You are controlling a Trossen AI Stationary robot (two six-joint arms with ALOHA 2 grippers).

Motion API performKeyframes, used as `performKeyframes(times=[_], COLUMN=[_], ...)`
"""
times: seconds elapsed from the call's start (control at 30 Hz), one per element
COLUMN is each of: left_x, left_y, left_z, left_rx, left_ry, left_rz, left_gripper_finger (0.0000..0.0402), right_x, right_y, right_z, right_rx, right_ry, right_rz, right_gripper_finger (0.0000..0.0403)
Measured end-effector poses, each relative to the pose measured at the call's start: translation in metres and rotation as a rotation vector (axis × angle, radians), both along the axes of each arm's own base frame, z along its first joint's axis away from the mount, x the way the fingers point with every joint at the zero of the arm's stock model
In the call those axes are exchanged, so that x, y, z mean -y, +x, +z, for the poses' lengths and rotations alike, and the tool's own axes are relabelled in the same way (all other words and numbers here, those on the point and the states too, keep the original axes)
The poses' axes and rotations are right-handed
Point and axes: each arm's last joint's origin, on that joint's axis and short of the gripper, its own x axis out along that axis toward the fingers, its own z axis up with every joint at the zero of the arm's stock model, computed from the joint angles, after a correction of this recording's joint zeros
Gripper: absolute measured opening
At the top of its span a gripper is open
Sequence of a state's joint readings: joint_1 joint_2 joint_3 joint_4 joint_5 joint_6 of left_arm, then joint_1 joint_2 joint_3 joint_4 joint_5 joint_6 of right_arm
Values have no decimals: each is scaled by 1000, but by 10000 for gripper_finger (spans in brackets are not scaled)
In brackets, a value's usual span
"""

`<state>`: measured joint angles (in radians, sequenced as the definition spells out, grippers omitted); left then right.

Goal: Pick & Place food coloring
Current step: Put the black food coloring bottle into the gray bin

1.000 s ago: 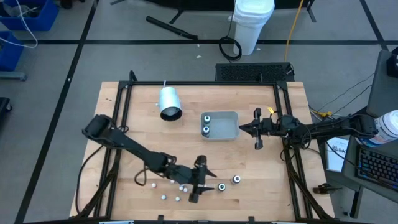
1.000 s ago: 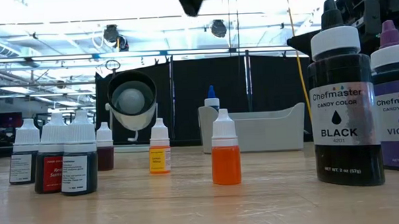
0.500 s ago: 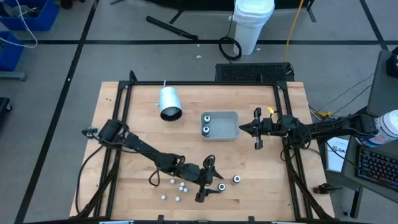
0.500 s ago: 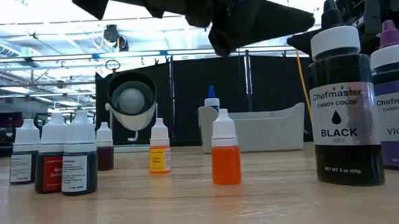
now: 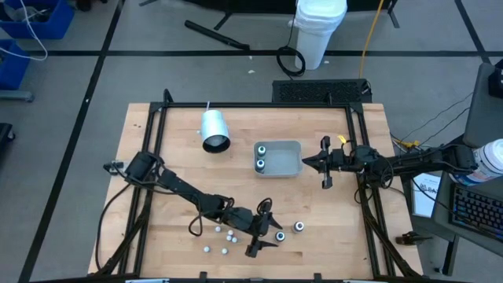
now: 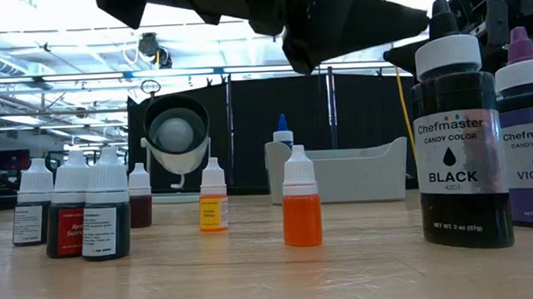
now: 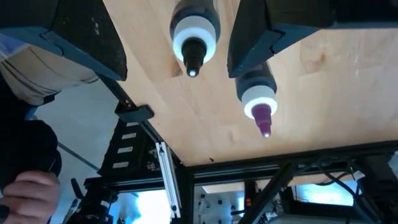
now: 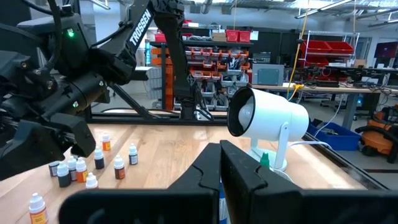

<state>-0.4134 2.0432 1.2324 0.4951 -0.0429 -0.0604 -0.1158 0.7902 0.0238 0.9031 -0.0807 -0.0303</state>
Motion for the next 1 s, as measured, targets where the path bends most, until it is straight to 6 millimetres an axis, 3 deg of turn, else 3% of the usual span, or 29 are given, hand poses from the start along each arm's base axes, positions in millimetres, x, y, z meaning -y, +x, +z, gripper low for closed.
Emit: performKeyframes(times=[0.57,0.8,1.0], left_x=[-2,-2,-1], left_y=[0,5,6], left_z=[-1,-17,-17], left_rx=[-13,-10,-5], left_ry=[-8,-16,-22], left_rz=[64,102,95], left_gripper_finger=[274,274,274], right_x=[0,0,0], right_y=[0,0,0], right_z=[0,0,-1], right_rx=[-4,-4,-11], right_ry=[1,2,3], right_rz=[0,-1,-1], right_gripper_finger=[1,1,1])
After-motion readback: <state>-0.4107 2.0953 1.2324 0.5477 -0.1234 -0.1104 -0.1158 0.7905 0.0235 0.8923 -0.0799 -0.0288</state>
